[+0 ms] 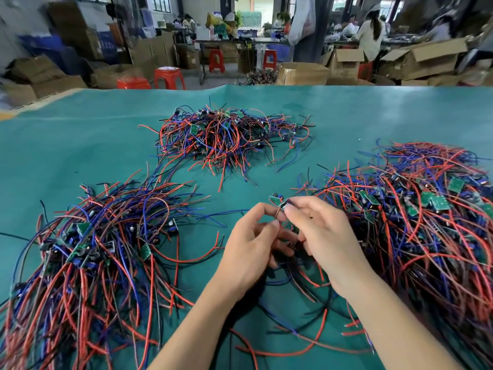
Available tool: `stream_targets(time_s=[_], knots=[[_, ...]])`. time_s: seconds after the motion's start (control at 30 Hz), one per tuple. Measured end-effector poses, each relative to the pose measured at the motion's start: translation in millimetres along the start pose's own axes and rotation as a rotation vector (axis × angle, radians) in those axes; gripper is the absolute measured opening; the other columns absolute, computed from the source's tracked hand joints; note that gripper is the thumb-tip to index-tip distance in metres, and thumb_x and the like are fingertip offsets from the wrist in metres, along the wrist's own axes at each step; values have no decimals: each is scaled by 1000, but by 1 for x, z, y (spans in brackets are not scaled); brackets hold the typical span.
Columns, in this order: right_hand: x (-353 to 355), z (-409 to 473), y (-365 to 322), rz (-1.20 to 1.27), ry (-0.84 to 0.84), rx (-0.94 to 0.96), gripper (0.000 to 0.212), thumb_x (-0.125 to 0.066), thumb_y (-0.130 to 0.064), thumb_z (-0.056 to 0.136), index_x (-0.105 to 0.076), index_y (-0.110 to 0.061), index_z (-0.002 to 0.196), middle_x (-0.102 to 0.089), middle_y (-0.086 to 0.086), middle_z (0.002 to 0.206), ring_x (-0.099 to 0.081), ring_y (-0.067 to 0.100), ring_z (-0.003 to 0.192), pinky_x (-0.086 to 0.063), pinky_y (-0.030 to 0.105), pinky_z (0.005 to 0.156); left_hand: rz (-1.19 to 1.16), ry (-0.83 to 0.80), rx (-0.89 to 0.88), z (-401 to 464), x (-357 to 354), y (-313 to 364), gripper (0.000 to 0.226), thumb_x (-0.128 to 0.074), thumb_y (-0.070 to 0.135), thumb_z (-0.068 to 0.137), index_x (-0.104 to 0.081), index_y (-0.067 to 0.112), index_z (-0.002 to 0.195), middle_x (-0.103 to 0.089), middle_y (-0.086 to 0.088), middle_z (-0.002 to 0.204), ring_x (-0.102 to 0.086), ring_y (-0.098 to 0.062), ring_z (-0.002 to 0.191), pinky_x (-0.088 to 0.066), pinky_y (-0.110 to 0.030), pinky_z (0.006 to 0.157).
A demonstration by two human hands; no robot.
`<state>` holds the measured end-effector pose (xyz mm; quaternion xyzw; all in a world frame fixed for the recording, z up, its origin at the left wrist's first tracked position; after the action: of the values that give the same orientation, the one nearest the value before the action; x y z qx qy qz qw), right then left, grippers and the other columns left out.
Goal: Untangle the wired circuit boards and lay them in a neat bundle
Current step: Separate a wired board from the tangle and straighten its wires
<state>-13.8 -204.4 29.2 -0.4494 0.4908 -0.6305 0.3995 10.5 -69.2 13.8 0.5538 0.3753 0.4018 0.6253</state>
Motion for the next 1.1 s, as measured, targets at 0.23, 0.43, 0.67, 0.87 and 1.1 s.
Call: stream_targets(time_s=[0.23,0.43,0.67,0.87,1.1], knots=[[5,-1,-9,293,22,-11,3,-75,-12,88,-74,-14,90,-74,7,79,-57,8,63,-42,20,50,48,-25,-16,-1,-1,2,22,-47,8,103,-67,7,93,-70,-19,99,-67,-24,81,-47,-24,50],[15,0,-16,287,101,85,14,-81,-18,67,-72,-17,77,-72,4,72,-60,9,59,-48,19,56,-22,-30,-15,-1,0,5,32,-44,31,106,-70,11,103,-69,-17,102,-65,-21,80,-47,-23,50],[0,-4,-5,-6,92,88,26,-71,-52,74,-80,-31,85,-77,-4,78,-71,12,73,-56,37,73,27,-93,-35,-2,3,4,31,-68,40,88,-71,10,93,-69,5,78,-58,-8,69,-46,-24,53],[-2,-7,-7,-39,110,71,10,-73,-34,84,-81,-27,84,-78,-4,81,-73,16,82,-59,43,83,78,-32,-53,-1,0,-2,22,-71,29,90,-73,7,89,-66,-16,75,-52,-11,61,-44,-22,49],[2,-4,-5,412,54,-169,25,-67,12,83,-67,-6,100,-72,7,76,-68,16,65,-55,24,57,59,-51,-37,-1,0,-3,20,-66,27,87,-69,9,95,-68,-14,83,-54,-12,70,-45,-23,51]])
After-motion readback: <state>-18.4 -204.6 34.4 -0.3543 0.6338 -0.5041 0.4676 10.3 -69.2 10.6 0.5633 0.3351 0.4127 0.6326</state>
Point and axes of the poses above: each hand's wrist, its own z-axis towards the middle knuckle, its own x-axis out of the back of the hand, y = z × x, the point moved 3 cm from there along z, towards the middle knuckle
